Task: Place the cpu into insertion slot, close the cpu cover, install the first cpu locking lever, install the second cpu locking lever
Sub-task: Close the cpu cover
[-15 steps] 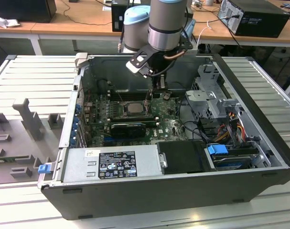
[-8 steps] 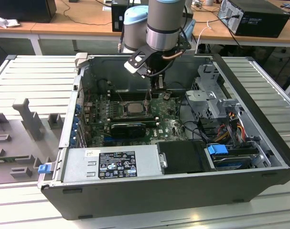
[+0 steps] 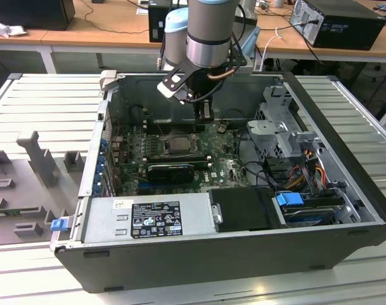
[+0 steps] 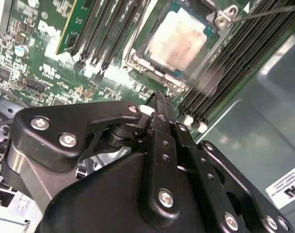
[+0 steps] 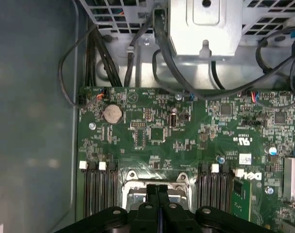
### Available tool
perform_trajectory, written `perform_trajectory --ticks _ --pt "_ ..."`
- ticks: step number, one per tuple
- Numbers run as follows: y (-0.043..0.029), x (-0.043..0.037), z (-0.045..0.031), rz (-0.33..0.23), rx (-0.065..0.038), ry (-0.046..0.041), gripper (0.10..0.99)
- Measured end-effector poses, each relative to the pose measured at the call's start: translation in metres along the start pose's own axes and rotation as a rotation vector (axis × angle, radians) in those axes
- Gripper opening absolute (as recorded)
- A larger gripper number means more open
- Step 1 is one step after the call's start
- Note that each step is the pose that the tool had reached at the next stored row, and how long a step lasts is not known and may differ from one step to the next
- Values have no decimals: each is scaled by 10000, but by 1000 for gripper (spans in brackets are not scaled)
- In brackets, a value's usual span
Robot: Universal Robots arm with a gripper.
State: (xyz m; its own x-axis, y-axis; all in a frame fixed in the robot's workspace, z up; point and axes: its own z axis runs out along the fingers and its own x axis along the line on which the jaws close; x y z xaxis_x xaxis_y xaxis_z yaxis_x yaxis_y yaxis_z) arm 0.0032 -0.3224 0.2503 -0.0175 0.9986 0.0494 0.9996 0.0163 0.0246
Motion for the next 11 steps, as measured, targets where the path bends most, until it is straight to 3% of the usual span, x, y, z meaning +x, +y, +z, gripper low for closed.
perform_trajectory --ticks 11 --pt "-94 -1 50 -2 3 1 106"
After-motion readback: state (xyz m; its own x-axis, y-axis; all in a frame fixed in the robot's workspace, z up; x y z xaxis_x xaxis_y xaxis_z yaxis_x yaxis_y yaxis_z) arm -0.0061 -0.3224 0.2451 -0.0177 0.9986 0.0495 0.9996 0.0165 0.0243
